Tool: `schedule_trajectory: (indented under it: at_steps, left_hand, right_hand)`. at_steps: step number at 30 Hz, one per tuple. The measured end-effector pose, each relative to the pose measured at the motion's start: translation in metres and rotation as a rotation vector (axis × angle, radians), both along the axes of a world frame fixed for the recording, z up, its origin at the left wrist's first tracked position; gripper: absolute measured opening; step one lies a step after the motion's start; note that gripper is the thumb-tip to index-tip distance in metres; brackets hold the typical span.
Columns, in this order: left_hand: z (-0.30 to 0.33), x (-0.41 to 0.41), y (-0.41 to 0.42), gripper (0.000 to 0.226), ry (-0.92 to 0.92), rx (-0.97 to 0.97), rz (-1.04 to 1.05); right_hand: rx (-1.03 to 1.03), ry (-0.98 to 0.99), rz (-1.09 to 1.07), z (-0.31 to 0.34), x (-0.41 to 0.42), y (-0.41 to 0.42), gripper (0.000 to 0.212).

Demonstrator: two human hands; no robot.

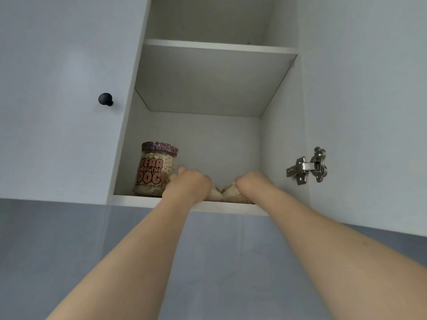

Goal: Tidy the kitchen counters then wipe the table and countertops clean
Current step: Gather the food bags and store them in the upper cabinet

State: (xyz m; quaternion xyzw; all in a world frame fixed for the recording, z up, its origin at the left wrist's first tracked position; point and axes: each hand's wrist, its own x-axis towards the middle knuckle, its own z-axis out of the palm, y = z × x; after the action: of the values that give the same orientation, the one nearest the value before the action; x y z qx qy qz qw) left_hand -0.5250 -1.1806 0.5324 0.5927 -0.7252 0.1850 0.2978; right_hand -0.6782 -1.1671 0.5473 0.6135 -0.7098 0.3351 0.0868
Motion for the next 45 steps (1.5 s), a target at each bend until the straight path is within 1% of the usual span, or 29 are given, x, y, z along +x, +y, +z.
schedule_trajectory:
  at_steps: [1, 4, 5, 7, 9, 11, 13, 14, 17, 19, 23, 26, 30, 32, 35, 37, 38, 40, 41, 43, 45]
  left_hand:
    - [-0.002, 0.002, 0.000, 0.039, 0.024, -0.010, -0.017]
    - [-0.006, 0.008, 0.009, 0.033, 0.196, -0.105, -0.108]
    - [-0.008, 0.010, 0.016, 0.032, 0.270, -0.143, -0.131]
    - [-0.012, 0.016, 0.033, 0.033, 0.327, -0.222, -0.132]
    - [-0.015, 0.021, 0.049, 0.040, 0.288, -0.236, -0.116]
    - [-0.013, 0.028, 0.073, 0.055, 0.227, -0.227, -0.103]
    - [-0.008, 0.037, 0.099, 0.065, 0.229, -0.232, -0.083]
    - [-0.004, 0.041, 0.114, 0.063, 0.237, -0.246, -0.063]
    - [0.009, 0.052, 0.175, 0.038, 0.313, -0.295, -0.066]
    - [0.017, 0.058, 0.216, 0.039, 0.328, -0.318, -0.057]
    - [0.037, 0.065, 0.295, 0.045, 0.274, -0.369, -0.040]
    - [0.054, 0.062, 0.349, 0.047, 0.232, -0.407, -0.031]
    - [0.075, 0.048, 0.413, 0.049, 0.157, -0.508, -0.078]
    - [0.088, 0.040, 0.441, 0.048, 0.138, -0.561, -0.110]
    - [0.112, 0.024, 0.475, 0.048, 0.124, -0.637, -0.169]
    - [0.128, 0.007, 0.493, 0.048, 0.120, -0.682, -0.225]
    - [0.135, -0.002, 0.499, 0.047, 0.117, -0.692, -0.256]
    - [0.146, -0.026, 0.511, 0.046, 0.072, -0.687, -0.317]
    - [0.149, -0.042, 0.515, 0.046, 0.032, -0.678, -0.340]
    - [0.150, -0.067, 0.520, 0.048, -0.066, -0.656, -0.369]
    - [0.144, -0.092, 0.519, 0.050, -0.183, -0.619, -0.380]
  right_hand:
    - [-0.035, -0.016, 0.008, -0.003, 0.000, 0.002, 0.038]
    - [-0.242, -0.105, 0.017, -0.009, 0.004, 0.018, 0.039]
    - [-0.301, -0.086, 0.023, -0.012, 0.006, 0.029, 0.039]
    - [-0.391, -0.017, 0.059, -0.017, 0.008, 0.051, 0.041]
    - [-0.442, 0.014, 0.108, -0.018, 0.007, 0.067, 0.041]
    - [-0.491, -0.014, 0.138, -0.013, 0.007, 0.087, 0.043]
    - [-0.538, -0.053, 0.175, -0.006, 0.011, 0.115, 0.048]
    - [-0.567, -0.072, 0.191, -0.003, 0.014, 0.128, 0.050]
    - [-0.633, -0.131, 0.247, 0.006, 0.023, 0.173, 0.051]
    - [-0.676, -0.152, 0.294, 0.008, 0.029, 0.203, 0.051]
    - [-0.742, -0.192, 0.393, 0.015, 0.038, 0.275, 0.051]
    - [-0.779, -0.150, 0.432, 0.024, 0.037, 0.326, 0.051]
    - [-0.875, 0.011, 0.415, 0.028, 0.025, 0.382, 0.047]
    - [-0.922, 0.028, 0.443, 0.028, 0.019, 0.406, 0.045]
    - [-1.073, 0.092, 0.446, 0.028, 0.008, 0.435, 0.044]
    - [-1.208, 0.171, 0.386, 0.027, -0.004, 0.449, 0.042]
    - [-1.261, 0.180, 0.346, 0.026, -0.011, 0.452, 0.041]
    - [-1.284, 0.093, 0.273, 0.020, -0.027, 0.459, 0.038]
    - [-1.253, -0.012, 0.246, 0.015, -0.036, 0.462, 0.035]
    - [-1.128, -0.301, 0.219, 0.009, -0.049, 0.462, 0.033]
    - [-0.903, -0.622, 0.220, 0.006, -0.061, 0.461, 0.042]
